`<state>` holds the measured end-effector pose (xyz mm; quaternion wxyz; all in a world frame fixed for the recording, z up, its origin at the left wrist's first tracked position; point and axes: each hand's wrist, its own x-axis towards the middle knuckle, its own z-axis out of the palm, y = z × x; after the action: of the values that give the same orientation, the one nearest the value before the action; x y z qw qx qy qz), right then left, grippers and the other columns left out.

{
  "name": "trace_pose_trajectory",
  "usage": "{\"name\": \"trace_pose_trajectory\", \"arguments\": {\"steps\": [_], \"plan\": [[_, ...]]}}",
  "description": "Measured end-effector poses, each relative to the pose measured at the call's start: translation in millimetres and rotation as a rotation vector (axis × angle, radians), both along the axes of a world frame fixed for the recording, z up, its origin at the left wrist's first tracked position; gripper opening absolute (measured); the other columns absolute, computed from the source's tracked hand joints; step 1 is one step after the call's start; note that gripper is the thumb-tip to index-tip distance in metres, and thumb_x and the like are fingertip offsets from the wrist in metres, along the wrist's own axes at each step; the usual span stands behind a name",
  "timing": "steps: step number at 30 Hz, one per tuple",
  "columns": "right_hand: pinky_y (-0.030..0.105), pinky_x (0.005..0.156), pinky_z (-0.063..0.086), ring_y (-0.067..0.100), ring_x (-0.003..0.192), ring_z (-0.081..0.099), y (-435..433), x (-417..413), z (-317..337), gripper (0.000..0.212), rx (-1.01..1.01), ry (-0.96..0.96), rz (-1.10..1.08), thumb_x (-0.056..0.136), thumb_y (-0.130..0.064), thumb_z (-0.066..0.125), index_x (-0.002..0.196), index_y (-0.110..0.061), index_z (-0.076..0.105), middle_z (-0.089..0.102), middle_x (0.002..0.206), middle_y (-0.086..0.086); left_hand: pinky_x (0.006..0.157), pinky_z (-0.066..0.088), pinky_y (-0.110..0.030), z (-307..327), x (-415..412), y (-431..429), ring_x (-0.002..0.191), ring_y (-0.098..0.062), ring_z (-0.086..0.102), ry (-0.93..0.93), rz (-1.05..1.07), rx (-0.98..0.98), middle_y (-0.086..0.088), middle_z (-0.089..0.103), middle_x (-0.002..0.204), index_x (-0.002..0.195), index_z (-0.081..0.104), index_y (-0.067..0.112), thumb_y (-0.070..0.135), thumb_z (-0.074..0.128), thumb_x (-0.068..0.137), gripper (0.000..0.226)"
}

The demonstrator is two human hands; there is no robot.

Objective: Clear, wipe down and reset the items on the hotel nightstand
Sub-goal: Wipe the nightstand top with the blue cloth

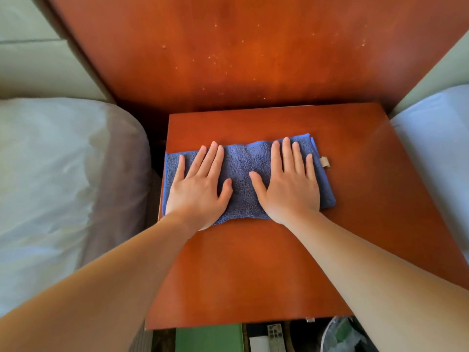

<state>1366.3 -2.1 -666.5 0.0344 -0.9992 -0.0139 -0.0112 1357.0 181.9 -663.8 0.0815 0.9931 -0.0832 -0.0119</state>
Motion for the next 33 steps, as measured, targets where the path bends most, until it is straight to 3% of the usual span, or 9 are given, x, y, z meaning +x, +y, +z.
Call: {"name": "trace_pose_trajectory", "arguments": {"steps": [10,18,33], "plan": [[0.046,0.121,0.0,0.024,0.15,-0.003,20,96,-4,0.079,-0.004,0.005,-0.03,0.096,-0.06,0.02,0.155,-0.012,0.003,-0.001,0.163,0.009,0.122,-0.004,-0.041,-3,97,14,0.15,-0.008,-0.006,-0.022,0.001,0.014,0.01,-0.004,0.164,0.157,-0.002,0.024,0.05,0.014,0.096,0.069],[0.045,0.121,0.003,0.023,0.15,0.005,22,118,-5,0.077,0.009,-0.038,-0.02,0.096,-0.06,0.022,0.155,-0.013,0.012,0.014,0.162,0.007,0.122,-0.004,-0.04,-8,119,17,0.15,-0.008,-0.005,-0.041,0.019,0.009,0.01,-0.001,0.164,0.157,0.001,0.024,0.049,0.02,0.099,0.066],[0.042,0.122,0.0,0.02,0.15,-0.001,10,19,-5,0.075,0.027,-0.013,0.009,0.097,-0.061,0.018,0.156,-0.017,0.006,0.002,0.164,0.005,0.122,-0.003,-0.043,-9,20,11,0.151,-0.012,-0.006,-0.025,0.028,0.041,0.007,-0.005,0.164,0.157,-0.001,0.026,0.054,0.017,0.098,0.067]]}}
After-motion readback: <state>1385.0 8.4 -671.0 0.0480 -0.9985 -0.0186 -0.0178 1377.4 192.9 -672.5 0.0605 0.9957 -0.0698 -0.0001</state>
